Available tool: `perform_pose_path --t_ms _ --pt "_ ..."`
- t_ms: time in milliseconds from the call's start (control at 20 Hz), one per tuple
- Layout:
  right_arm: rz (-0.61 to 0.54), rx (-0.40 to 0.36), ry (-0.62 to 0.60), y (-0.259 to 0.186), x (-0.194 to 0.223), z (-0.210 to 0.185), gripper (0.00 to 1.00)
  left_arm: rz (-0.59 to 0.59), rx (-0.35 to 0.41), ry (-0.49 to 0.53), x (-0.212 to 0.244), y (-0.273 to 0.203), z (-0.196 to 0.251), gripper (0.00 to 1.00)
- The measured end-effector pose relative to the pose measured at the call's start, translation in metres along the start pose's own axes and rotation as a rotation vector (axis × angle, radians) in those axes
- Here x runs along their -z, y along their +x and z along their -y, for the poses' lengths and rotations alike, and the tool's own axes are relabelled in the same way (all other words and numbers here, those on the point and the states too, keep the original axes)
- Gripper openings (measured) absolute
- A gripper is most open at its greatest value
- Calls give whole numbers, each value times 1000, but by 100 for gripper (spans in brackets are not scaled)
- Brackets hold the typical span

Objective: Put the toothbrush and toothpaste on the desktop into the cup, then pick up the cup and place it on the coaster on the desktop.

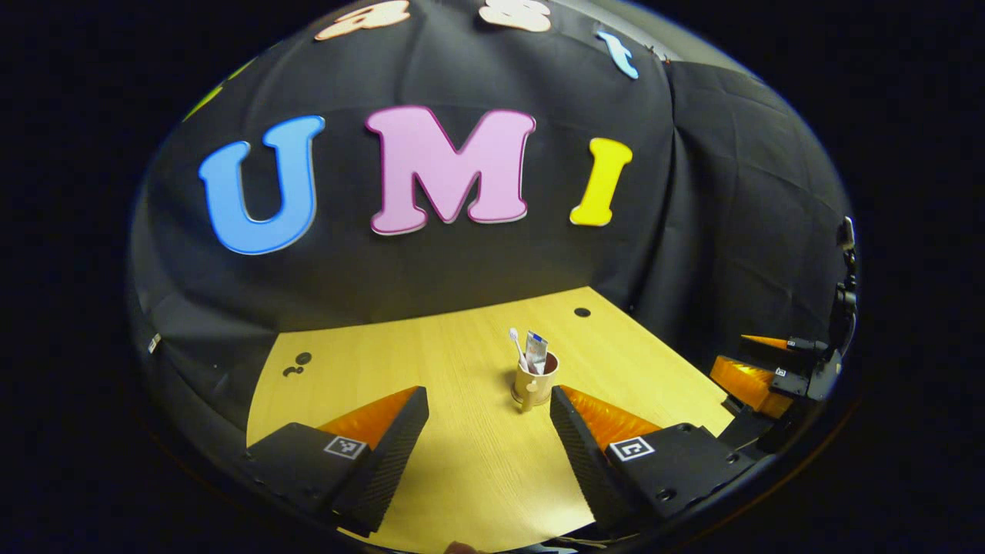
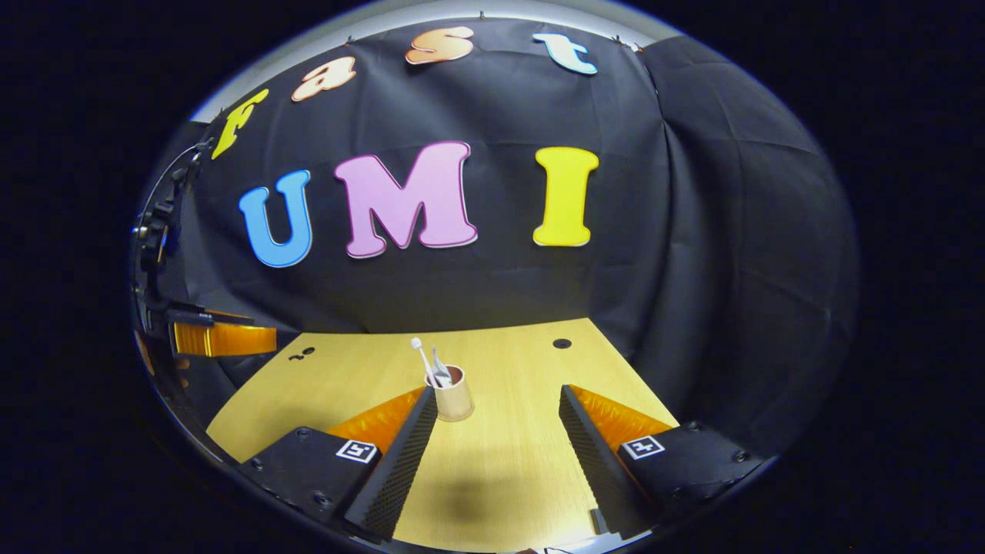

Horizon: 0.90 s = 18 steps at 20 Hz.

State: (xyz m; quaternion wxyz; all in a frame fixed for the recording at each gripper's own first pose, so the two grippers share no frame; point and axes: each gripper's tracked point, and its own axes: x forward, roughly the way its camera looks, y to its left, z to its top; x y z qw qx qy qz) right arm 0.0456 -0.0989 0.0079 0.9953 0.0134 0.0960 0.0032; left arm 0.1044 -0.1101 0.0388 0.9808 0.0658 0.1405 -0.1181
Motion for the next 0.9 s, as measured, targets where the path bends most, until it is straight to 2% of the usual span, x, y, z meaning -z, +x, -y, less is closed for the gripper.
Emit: perform_pose_path --t_ms 250,400,550,750,900 --pt "44 -37 -35 -57 -5 -55 98 142 -30 -57 24 -87 -16 98" --pt "48 -33 -33 -86 10 -76 98 182 -109 -90 51 -118 -42 98" --pt "25 -21 -29 -108 35 -86 98 229 -144 -148 73 -142 -52 98" --pt "4 4 -39 -125 53 -91 98 294 -134 -130 77 -170 -50 98" --pt "20 22 -33 -127 47 -87 98 316 -95 -96 66 -174 -41 98"
